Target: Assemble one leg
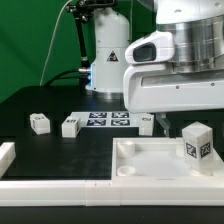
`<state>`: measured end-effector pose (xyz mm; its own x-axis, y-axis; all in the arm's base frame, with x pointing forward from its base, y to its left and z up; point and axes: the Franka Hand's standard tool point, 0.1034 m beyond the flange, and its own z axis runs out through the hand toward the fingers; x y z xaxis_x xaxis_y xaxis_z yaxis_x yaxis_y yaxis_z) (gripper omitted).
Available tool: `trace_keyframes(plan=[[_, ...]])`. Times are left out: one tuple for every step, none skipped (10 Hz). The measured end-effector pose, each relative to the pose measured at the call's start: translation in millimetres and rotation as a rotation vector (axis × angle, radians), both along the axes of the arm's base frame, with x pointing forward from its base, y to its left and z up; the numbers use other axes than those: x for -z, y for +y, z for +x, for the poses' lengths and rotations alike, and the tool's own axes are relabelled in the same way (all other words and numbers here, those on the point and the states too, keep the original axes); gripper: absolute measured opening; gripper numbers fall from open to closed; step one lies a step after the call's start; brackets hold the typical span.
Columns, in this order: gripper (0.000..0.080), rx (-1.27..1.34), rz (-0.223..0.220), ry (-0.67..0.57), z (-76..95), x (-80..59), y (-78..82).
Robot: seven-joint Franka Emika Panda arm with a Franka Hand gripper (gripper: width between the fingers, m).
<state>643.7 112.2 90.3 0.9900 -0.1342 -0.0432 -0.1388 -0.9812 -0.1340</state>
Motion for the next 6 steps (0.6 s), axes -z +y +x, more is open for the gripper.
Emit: trace_keyframes(plan=[[0.0649,-0.107,-0.010,-0.016,0.1,0.0,0.6],[0.0649,-0.213,-0.009,-0.034,0.9,0.0,-0.8],[0.0649,-0.305,-0.009,-0.060,2.7,0.7,-3.3],[0.0649,-0.384,-0.010,-0.077,2.6,2.4,-4.6],[0.0649,-0.425,-0.008,-0.083,2.8,2.4,-5.5],[0.0526,-0.414,-0.009,-0.082,2.8,2.4,-5.3]])
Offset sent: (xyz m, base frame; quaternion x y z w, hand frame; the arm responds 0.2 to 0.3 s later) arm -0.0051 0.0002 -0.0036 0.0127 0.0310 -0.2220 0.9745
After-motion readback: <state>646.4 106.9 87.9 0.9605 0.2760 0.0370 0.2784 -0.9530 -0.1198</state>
